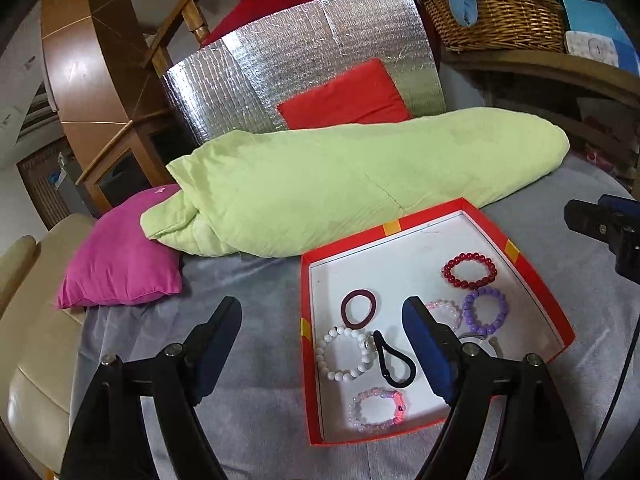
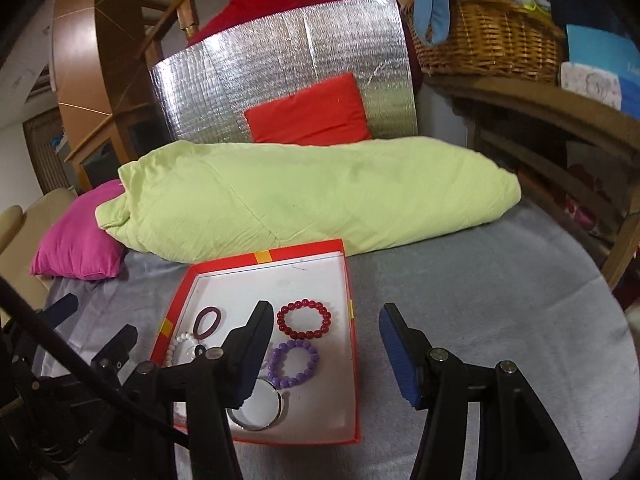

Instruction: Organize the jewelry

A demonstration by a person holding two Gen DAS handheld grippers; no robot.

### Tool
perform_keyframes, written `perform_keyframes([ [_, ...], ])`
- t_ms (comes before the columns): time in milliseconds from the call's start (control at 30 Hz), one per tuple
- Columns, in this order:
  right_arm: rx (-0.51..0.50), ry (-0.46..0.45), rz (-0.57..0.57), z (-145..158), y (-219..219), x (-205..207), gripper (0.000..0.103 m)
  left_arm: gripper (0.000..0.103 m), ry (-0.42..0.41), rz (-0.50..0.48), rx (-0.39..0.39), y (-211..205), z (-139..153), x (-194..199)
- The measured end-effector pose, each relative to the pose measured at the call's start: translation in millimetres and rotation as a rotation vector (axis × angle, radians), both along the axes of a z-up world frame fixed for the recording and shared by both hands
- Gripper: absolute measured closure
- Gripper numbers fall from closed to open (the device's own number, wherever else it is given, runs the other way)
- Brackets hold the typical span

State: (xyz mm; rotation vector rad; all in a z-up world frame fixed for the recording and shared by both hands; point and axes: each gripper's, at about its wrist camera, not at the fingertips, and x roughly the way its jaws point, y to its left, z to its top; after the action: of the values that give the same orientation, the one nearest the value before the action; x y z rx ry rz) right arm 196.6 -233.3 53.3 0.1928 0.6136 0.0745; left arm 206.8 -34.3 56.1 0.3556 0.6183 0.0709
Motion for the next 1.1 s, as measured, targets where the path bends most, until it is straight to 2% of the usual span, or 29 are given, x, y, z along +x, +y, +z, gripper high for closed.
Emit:
perform_keyframes([
  [467,-0.114,-0.074,0.026,15.0,16.1,-56.9,0.038,0.02,-0.012,0.045,-0.023,8.4,9.6,-34.5],
  [667,-0.105,-0.086,0.024,14.0,14.4,-84.8,0.036,0.02,-0.019,0.072,-0.032,17.0,8.4,-56.3],
  [867,-0.153,-0.091,0.03,8.2,23.4,-112.6,0.036,0.02,-0.036,0.085,-0.042,27.1,11.0,-80.7],
  [1100,-0.151,-0.148,0.022,11.3,29.1,-143.0,0.034,0.02,-0.042,0.093,-0.07,38.3,10.5,-110.1],
])
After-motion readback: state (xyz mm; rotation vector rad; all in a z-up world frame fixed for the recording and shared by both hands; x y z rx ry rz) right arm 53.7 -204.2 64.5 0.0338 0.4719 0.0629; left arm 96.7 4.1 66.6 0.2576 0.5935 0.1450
